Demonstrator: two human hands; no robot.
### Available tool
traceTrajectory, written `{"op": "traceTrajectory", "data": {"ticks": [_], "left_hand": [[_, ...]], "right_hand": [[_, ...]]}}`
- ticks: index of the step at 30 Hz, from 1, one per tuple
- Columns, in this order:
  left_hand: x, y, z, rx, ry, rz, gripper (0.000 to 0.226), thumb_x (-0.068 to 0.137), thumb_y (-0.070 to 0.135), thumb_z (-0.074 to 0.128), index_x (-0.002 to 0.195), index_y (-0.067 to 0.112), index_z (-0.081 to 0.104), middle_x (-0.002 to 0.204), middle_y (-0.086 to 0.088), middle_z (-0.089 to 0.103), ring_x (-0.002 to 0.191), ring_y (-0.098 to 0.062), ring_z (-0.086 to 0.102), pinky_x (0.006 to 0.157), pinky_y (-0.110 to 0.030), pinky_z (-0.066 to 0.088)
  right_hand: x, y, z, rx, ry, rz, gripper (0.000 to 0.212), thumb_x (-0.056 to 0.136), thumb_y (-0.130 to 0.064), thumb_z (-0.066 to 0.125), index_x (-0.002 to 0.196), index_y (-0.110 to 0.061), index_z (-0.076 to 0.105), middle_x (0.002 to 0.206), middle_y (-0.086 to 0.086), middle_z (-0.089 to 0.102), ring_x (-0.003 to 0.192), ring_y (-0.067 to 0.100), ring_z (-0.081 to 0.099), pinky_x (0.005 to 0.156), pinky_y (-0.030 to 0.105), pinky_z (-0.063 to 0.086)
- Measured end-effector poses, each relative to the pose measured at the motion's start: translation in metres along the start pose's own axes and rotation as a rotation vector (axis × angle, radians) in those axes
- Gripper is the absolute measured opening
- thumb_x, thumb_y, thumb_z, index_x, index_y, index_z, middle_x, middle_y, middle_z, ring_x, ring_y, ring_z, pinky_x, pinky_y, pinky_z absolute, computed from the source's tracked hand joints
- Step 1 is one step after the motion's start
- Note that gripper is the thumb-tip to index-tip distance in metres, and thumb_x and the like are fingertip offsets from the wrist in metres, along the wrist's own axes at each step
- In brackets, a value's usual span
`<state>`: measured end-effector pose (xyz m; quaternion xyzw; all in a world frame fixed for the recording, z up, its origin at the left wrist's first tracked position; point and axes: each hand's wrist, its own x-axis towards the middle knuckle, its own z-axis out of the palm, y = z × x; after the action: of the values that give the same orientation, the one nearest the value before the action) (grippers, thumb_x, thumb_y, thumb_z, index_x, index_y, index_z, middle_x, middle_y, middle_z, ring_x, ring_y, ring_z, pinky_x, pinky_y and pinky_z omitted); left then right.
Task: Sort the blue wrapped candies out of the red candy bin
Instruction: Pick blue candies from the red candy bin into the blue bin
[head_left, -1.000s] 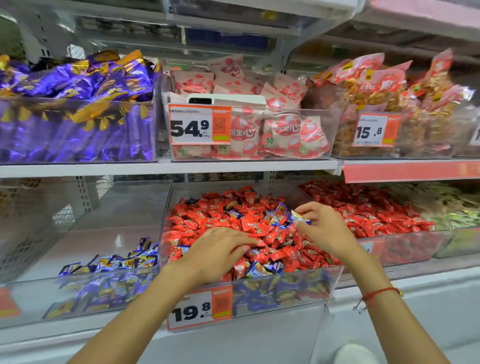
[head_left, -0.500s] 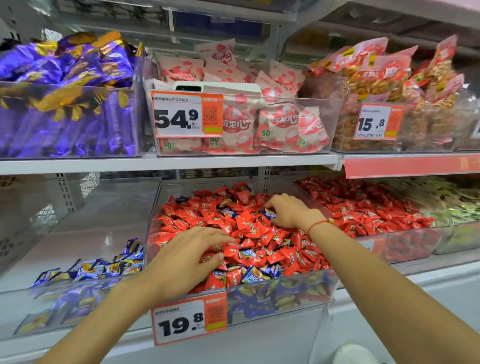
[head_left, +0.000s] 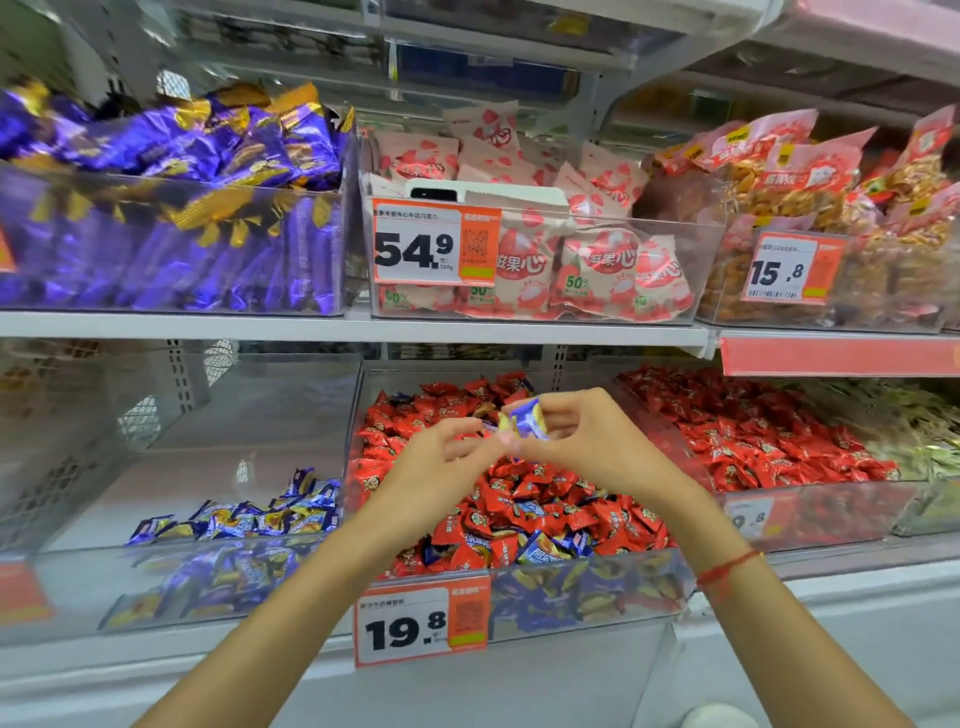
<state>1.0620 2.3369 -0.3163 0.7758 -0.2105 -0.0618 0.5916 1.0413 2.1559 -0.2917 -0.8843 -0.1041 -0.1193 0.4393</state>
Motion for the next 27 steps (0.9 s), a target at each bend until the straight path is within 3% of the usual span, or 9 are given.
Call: {"op": "traceTrajectory", "data": {"ticks": [2,5,10,13,15,19,23,25,27], "left_hand": [[0.000,-0.001,0.001,-0.061,0.036,-0.015,0.043,0.086,0.044,0.065,0.122,0.024,0.057,0.105,0.009,0.071,0.094,-0.004,0.068,0.089,-0.029,0.055],[-0.003,-0.001,0.001,-0.128,0.114,0.012,0.020,0.085,0.036,0.070,0.101,0.026,0.068,0.080,0.011,0.075,0.078,0.000,0.070,0.072,-0.017,0.056],[-0.005,0.001,-0.003,-0.225,0.162,0.019,0.011,0.084,0.030,0.072,0.095,0.028,0.071,0.075,0.008,0.075,0.074,-0.002,0.071,0.063,-0.011,0.053],[-0.007,0.009,-0.007,-0.299,0.147,0.025,0.017,0.084,0.027,0.072,0.100,0.025,0.069,0.077,0.008,0.075,0.076,-0.005,0.072,0.061,-0.013,0.053],[-0.005,0.013,-0.019,-0.277,0.174,0.065,0.023,0.084,0.024,0.072,0.106,0.020,0.068,0.083,0.005,0.076,0.078,-0.005,0.072,0.064,-0.017,0.054],[-0.004,-0.010,-0.066,-0.041,0.486,0.188,0.010,0.087,0.026,0.070,0.094,0.029,0.065,0.079,-0.001,0.070,0.074,-0.013,0.065,0.073,-0.037,0.056],[-0.022,-0.056,-0.089,0.283,0.770,0.047,0.018,0.092,0.029,0.063,0.108,0.020,0.059,0.072,0.007,0.055,0.065,-0.007,0.051,0.059,-0.028,0.037],[-0.025,-0.074,-0.096,0.336,0.757,-0.089,0.029,0.094,0.030,0.060,0.118,0.015,0.055,0.079,0.003,0.056,0.071,-0.016,0.053,0.060,-0.033,0.037],[-0.023,-0.082,-0.100,0.371,0.646,-0.194,0.047,0.092,0.039,0.060,0.130,0.015,0.048,0.108,-0.005,0.063,0.097,-0.028,0.058,0.078,-0.038,0.044]], "right_hand": [[-0.001,-0.013,0.011,0.008,0.018,-0.010,0.028,0.075,-0.010,0.080,0.098,-0.010,0.063,0.074,-0.004,0.072,0.060,0.001,0.064,0.062,0.017,0.052],[-0.003,-0.021,0.025,-0.096,0.075,-0.053,0.025,0.072,-0.014,0.080,0.090,-0.014,0.062,0.072,-0.005,0.070,0.052,0.012,0.060,0.058,0.027,0.053],[-0.002,-0.021,0.034,-0.151,0.133,-0.102,0.039,0.070,-0.022,0.083,0.106,-0.028,0.070,0.098,-0.002,0.058,0.078,0.020,0.064,0.070,0.032,0.056],[-0.002,-0.021,0.027,0.040,-0.012,-0.061,0.068,0.070,-0.015,0.085,0.131,-0.029,0.057,0.108,-0.005,0.063,0.090,0.017,0.066,0.075,0.027,0.056],[-0.004,-0.020,0.019,0.203,-0.044,-0.045,0.074,0.073,-0.006,0.081,0.136,-0.026,0.050,0.107,-0.001,0.067,0.089,0.013,0.068,0.077,0.024,0.055],[-0.005,-0.005,0.001,0.073,0.068,0.012,0.040,0.082,-0.011,0.074,0.119,-0.024,0.064,0.095,-0.002,0.071,0.087,0.016,0.067,0.074,0.017,0.050],[-0.001,0.022,0.004,-0.190,0.114,0.087,0.018,0.086,-0.012,0.067,0.098,-0.025,0.069,0.082,-0.006,0.069,0.081,0.013,0.063,0.079,0.023,0.049],[-0.002,0.033,0.015,-0.337,0.049,0.073,0.019,0.087,-0.013,0.067,0.098,-0.028,0.069,0.087,-0.007,0.068,0.086,0.015,0.063,0.080,0.026,0.049],[-0.004,0.038,0.025,-0.471,-0.003,0.030,0.021,0.087,-0.013,0.066,0.102,-0.027,0.071,0.092,-0.010,0.063,0.087,0.010,0.057,0.074,0.014,0.044]]}}
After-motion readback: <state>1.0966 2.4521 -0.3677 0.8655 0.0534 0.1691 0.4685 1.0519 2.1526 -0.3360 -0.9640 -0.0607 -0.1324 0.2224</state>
